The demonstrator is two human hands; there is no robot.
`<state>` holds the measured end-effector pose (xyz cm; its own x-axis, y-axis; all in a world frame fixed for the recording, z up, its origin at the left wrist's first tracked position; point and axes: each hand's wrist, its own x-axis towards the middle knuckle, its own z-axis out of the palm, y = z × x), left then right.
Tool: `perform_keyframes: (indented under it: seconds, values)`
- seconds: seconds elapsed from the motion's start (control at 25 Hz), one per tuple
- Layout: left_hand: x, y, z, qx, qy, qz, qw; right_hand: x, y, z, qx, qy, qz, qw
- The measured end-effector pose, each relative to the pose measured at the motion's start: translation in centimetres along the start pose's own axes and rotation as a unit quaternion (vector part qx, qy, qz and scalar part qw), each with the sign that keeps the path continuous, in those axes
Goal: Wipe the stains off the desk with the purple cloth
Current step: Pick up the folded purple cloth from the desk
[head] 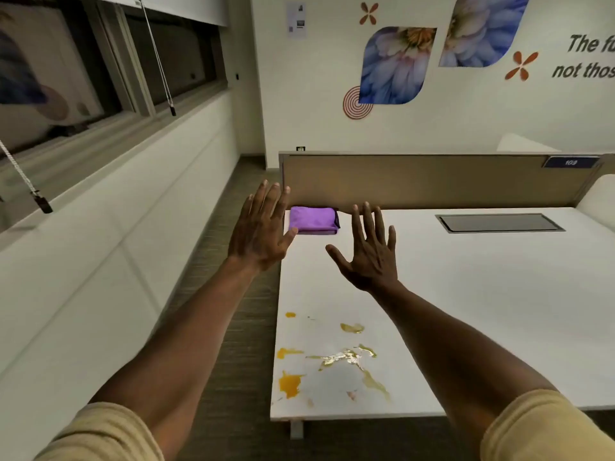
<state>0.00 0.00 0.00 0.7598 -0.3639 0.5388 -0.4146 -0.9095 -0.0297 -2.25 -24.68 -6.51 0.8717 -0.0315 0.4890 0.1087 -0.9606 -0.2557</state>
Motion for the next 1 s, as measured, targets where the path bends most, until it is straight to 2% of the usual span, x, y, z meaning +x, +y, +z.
perform_keyframes:
  seconds: [0.28, 0.52, 0.72, 1.0]
  values:
    - [0.1, -0.8, 5.3, -0.011, -0.07, -0.017, 0.997, 0.1, 0.7, 5.3, 0.001, -0.069, 0.024, 0.997]
    - [2.2, -4.6, 13.6, -0.028, -0.152, 0.001, 0.988, 2.0, 0.2, 12.0, -0.004, -0.116, 0.07, 0.991]
    - [4.4, -7.5, 21.4, -0.041, -0.238, 0.018, 0.97, 4.1, 0.1, 17.0, -0.016, -0.141, 0.132, 0.981]
    - [6.4, -8.9, 31.0, -0.053, -0.346, -0.04, 0.936, 8.5, 0.5, 22.0, -0.04, -0.184, 0.145, 0.971]
